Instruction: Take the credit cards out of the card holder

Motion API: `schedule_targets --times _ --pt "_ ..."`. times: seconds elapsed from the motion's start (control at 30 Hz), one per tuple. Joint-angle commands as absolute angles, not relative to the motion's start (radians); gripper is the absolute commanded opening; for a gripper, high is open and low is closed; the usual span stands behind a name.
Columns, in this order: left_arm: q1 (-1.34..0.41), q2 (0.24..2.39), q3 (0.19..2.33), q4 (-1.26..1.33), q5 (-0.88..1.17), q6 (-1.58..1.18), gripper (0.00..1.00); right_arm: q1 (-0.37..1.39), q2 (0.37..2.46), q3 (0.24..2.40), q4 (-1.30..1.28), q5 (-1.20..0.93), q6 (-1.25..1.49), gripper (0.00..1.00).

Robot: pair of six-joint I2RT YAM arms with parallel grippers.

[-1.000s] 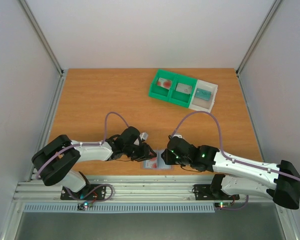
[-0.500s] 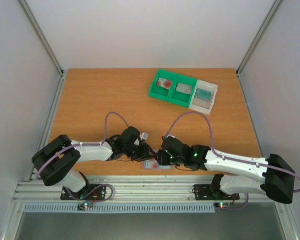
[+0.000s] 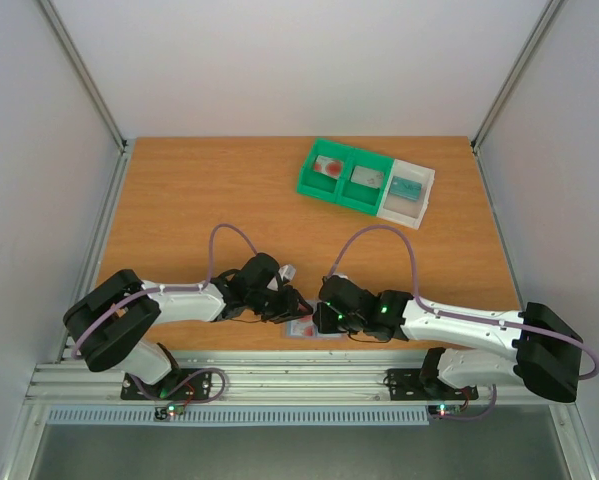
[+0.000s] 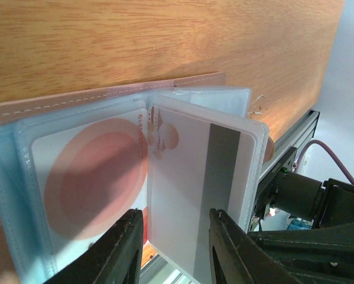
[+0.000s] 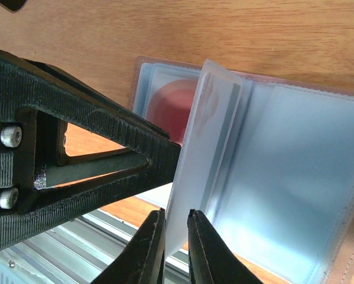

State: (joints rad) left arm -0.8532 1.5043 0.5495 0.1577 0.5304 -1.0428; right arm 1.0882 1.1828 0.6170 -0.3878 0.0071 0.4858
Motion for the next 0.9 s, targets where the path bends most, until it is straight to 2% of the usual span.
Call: schedule_targets --times 0.0,0.3,0.47,0.63,0.87 --pt "-0.857 1.511 0.538 0.18 0.525 -1.036 0.32 1.095 1.174 0.605 -0.377 0.026 0.493 0.11" --pt "-0.857 1.514 0.541 0.174 0.522 -1.032 0.32 1.095 1.17 0.59 -0.371 0.033 0.493 0.07" --pt "-0.857 1.515 0.541 0.172 0.52 -1.032 0.33 1.095 1.145 0.537 -0.247 -0.021 0.489 0.04" --pt "-0.858 1.493 0.541 0.143 0.503 -1.023 0.33 1.095 1.134 0.529 -0.248 -0.011 0.486 0.02" --pt "-0.857 1.488 0.544 0.129 0.499 -1.018 0.35 1.095 1.142 0.545 -0.311 -0.003 0.49 0.06"
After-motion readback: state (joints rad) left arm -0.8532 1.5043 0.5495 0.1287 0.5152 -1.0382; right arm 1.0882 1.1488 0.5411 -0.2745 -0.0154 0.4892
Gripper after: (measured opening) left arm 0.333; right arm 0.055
